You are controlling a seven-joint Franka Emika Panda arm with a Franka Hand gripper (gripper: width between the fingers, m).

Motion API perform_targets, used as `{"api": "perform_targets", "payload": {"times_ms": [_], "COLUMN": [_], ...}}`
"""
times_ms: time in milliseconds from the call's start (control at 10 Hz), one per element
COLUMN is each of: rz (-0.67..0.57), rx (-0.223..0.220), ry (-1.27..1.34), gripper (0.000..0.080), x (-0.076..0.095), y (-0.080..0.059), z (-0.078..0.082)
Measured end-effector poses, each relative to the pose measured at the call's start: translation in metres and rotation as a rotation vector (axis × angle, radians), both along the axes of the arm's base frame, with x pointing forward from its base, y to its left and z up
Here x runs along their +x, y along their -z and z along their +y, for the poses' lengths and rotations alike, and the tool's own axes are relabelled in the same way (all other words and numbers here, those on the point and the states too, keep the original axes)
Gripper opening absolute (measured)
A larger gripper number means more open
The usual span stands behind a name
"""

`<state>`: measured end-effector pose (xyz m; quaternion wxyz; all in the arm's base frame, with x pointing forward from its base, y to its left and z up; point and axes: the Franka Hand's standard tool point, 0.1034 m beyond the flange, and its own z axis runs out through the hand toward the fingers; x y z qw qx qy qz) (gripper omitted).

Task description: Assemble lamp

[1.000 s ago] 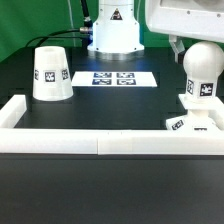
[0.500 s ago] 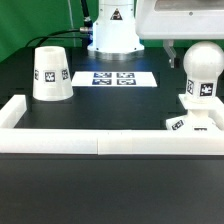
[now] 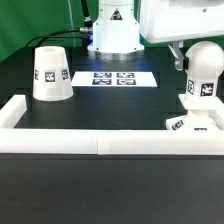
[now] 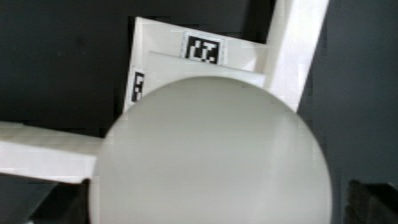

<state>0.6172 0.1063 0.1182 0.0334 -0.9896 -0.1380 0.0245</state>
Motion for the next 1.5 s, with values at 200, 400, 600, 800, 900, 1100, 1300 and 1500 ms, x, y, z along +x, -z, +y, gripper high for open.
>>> {"api": "perform_targets", "payload": {"times_ms": [200, 400, 600, 800, 900, 1100, 1300, 1500], "rz": [-0.012, -0.018, -0.023, -0.026, -0.027, -0.027, -0.027, -0.026], "rx": [0.001, 0.0, -0.014, -0.012, -0.015, -0.014, -0.014, -0.015], "ry": [-0.168, -0.305, -0.432, -0.545, -0.606, -0.67, -0.655, -0.634], "gripper": [0.0699, 0.0699, 0.0699, 0.0699, 0.0699, 0.0699, 0.0575, 0.0576], "x": [0.0003, 0.0003, 0.0004, 0.0005, 0.0007, 0.0001, 0.0002, 0.0002], "y": [0.0003, 0.0004, 0.0004, 0.0005, 0.0006, 0.0012, 0.0013, 0.0013], "z": [-0.0014, -0.0025, -0.0035, -0.0056, -0.007, -0.0077, -0.0079, -0.0082]}}
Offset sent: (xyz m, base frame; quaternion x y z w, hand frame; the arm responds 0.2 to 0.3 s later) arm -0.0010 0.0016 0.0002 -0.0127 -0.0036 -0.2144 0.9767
